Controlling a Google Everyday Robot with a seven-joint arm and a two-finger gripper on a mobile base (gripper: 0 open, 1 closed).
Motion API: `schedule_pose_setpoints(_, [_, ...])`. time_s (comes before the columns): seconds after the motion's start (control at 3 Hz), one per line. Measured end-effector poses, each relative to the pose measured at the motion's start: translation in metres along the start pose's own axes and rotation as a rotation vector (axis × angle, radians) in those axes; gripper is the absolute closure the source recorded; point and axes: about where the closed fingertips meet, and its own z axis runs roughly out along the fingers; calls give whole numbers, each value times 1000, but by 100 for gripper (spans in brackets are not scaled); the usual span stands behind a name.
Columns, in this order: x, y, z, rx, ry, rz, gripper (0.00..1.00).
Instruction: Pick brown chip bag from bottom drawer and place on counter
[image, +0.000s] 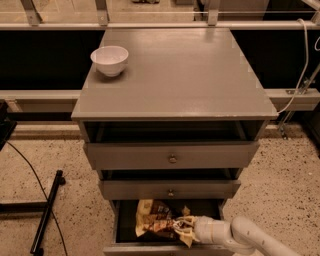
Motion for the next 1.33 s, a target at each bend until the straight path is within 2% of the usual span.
schedule_pose_setpoints(0.33, [-53, 29, -22, -39, 18, -100, 100])
schedule_pose_setpoints(0.67, [-112, 61, -44, -57, 15, -239, 100])
schedule_pose_setpoints(1.0, [-126, 81, -45, -83, 7, -255, 100])
schedule_pose_setpoints(1.33, [-125, 79, -45, -80, 7, -254, 100])
